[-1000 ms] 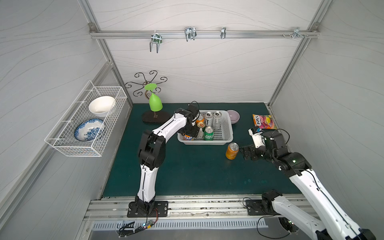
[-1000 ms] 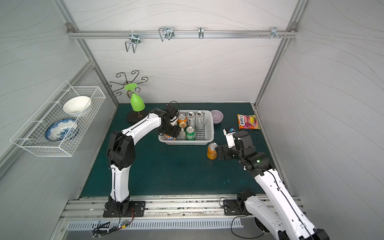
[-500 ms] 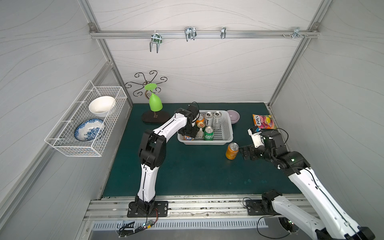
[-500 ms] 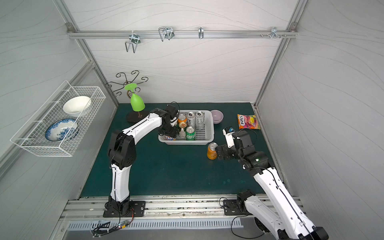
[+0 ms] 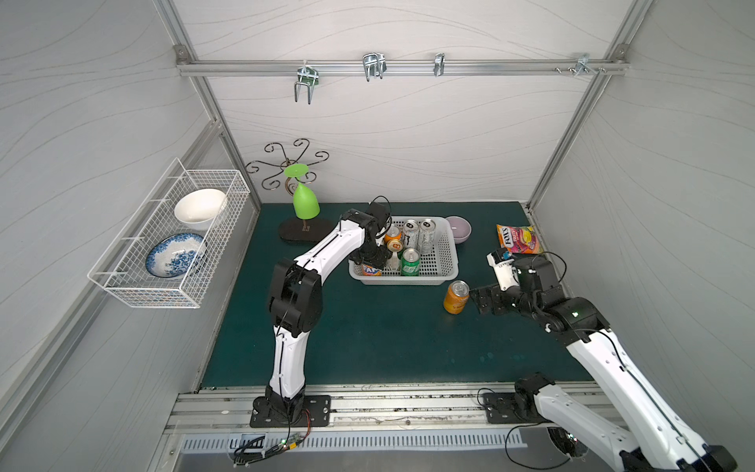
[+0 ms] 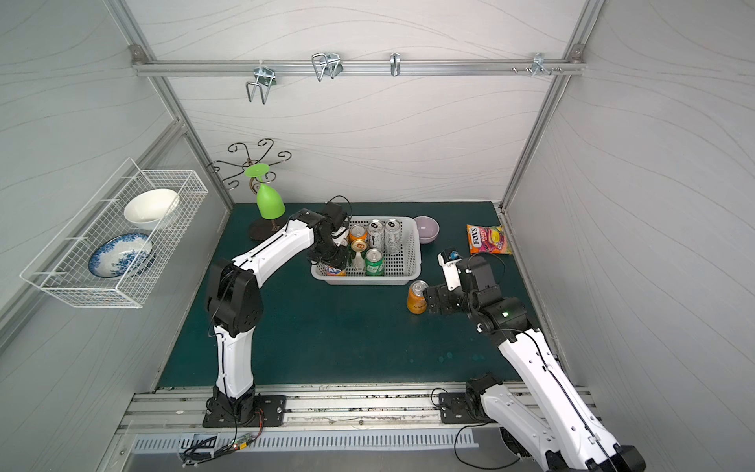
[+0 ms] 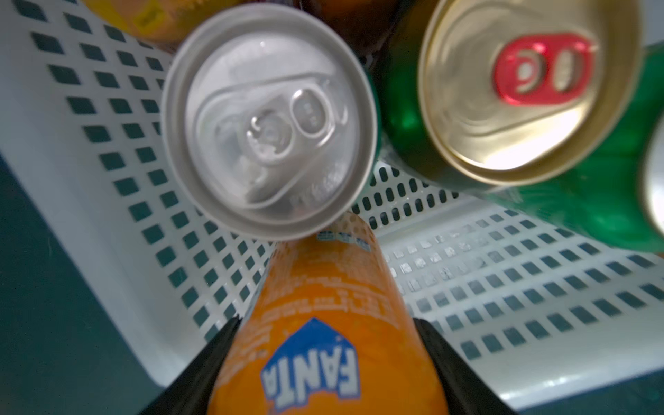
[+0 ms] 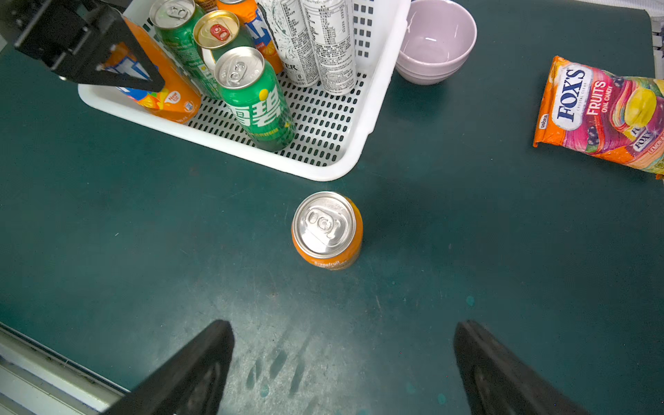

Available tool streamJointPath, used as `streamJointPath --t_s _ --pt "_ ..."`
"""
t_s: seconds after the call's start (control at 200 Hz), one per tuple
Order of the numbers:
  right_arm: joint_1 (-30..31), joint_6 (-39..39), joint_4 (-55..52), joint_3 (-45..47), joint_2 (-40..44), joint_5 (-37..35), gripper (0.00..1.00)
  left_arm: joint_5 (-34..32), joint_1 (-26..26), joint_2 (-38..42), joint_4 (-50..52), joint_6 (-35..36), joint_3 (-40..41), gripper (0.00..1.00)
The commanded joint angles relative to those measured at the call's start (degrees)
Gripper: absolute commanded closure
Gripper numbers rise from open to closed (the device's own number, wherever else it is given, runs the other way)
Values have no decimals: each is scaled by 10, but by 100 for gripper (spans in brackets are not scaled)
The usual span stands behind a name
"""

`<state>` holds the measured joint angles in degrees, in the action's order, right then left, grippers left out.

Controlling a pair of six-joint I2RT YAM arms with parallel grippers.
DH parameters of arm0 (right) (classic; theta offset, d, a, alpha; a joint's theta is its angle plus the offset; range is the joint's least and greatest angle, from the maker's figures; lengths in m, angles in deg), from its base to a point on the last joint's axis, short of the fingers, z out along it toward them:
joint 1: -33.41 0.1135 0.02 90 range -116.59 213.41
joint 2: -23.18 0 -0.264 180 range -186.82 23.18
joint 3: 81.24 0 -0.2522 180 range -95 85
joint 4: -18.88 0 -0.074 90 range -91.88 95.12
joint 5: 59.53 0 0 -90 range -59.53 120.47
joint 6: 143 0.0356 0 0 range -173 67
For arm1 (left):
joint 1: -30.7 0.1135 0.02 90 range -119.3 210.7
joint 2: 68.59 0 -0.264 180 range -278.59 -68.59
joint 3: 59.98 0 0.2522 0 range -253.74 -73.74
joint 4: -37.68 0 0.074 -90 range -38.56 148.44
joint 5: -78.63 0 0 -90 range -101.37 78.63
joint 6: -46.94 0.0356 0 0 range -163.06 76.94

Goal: Take out the drinks from the basket
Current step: Pick up the drink from the basket.

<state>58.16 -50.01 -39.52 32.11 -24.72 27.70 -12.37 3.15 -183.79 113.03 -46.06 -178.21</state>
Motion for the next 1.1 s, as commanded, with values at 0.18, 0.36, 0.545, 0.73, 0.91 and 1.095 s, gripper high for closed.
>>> streamJointPath --t_s 0.18,0.36,0.545,0.73,0.91,1.095 --pt "-3 -7 9 -8 -6 2 1 6 -5 87 42 21 -56 41" --pt "-3 -13 8 -16 -13 1 1 2 -2 134 55 31 -61 41" --pt "-3 -14 11 -15 -14 2 1 -3 4 173 82 35 -68 40" --pt "-5 -15 16 -15 -21 5 1 -25 17 220 95 31 -42 39" --pt "-10 -19 22 -21 -36 10 1 -31 44 286 79 19 45 39" --pt "-13 -21 28 -22 -48 15 1 -21 78 352 61 7 140 38"
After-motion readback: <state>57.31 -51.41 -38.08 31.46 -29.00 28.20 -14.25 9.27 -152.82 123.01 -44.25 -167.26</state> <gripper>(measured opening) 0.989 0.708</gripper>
